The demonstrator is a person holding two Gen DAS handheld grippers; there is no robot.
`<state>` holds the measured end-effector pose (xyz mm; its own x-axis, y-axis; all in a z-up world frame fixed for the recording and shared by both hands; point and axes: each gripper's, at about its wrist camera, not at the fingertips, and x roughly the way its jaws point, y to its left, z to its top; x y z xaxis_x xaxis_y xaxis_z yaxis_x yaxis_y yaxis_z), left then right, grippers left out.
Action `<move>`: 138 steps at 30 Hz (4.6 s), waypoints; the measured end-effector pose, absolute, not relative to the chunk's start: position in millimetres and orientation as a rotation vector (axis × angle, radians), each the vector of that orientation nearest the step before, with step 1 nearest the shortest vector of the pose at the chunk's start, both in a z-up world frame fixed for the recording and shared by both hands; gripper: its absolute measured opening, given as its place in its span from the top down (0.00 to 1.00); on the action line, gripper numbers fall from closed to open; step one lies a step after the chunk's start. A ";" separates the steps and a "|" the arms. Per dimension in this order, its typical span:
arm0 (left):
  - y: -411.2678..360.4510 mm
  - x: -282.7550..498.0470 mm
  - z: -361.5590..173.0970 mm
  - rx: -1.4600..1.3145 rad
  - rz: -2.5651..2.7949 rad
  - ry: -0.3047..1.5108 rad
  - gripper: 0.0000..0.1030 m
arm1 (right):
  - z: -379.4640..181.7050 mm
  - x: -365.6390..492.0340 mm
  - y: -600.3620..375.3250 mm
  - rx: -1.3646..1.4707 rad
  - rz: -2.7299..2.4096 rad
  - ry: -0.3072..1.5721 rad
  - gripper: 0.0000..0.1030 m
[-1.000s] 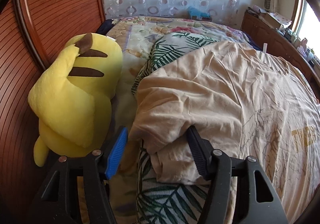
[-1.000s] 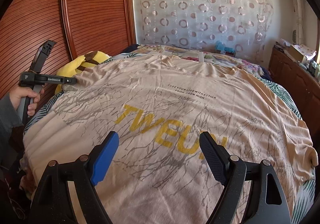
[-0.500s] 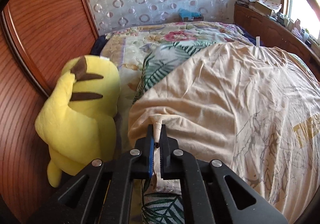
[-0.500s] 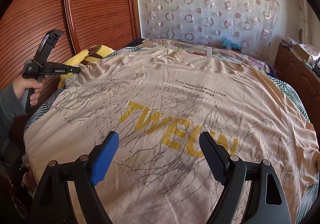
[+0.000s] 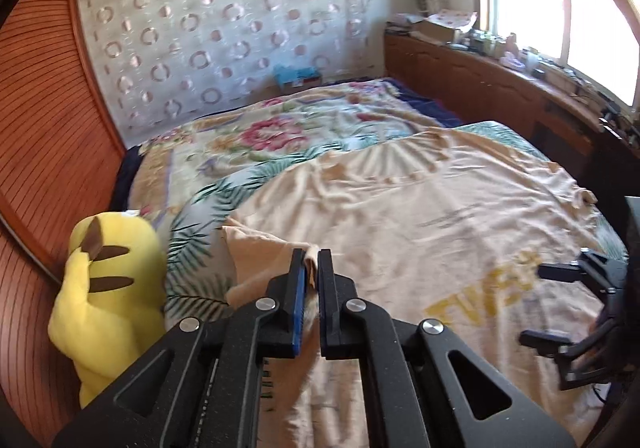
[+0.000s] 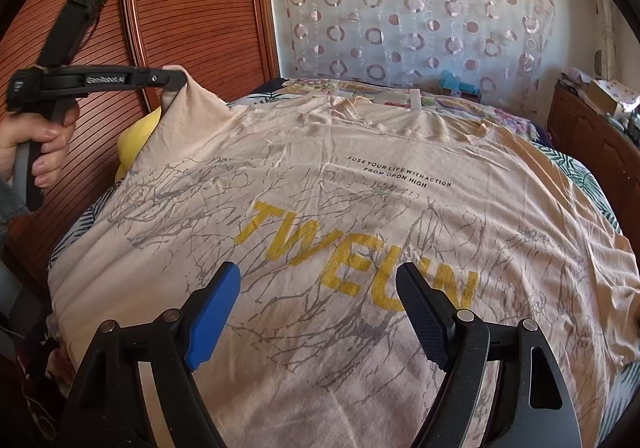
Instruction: Fold small clothes
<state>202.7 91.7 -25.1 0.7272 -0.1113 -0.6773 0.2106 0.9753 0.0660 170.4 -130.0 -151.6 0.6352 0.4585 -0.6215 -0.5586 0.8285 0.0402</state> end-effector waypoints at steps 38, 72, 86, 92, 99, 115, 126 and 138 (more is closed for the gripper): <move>170.5 182.1 -128.7 -0.029 -0.043 0.896 0.21 | -125.1 239.8 -34.5 -0.282 0.810 0.640 0.45; 170.7 181.9 -129.9 -0.034 -0.042 0.895 0.20 | -146.0 338.8 -10.9 -0.186 0.566 0.710 0.83; 171.4 182.3 -129.8 -0.029 -0.047 0.892 0.20 | -173.7 352.8 13.4 -0.330 0.563 0.803 0.50; 173.1 181.6 -128.0 -0.031 -0.023 0.889 0.20 | -169.2 349.7 -35.9 -0.313 0.484 0.784 0.50; 162.3 167.6 -91.3 -0.128 -0.146 0.771 0.30 | -155.3 302.8 -81.3 -0.262 0.529 0.721 0.50; 127.5 199.9 -113.9 -0.090 -0.197 0.841 0.86 | -170.3 145.9 -199.2 -0.225 0.524 0.705 0.50; 94.4 176.5 -94.9 0.025 -0.277 0.816 0.91 | -170.1 130.4 -228.7 -0.199 0.475 0.707 0.50; 63.2 143.1 -95.7 0.084 -0.381 0.825 0.70 | -169.1 142.0 -213.7 -0.158 0.476 0.741 0.50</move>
<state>143.1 63.2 -95.7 0.6149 -0.2978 -0.7302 0.3622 0.9292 -0.0739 142.0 -213.7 -169.1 0.6377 0.3601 -0.6810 -0.4694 0.8826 0.0271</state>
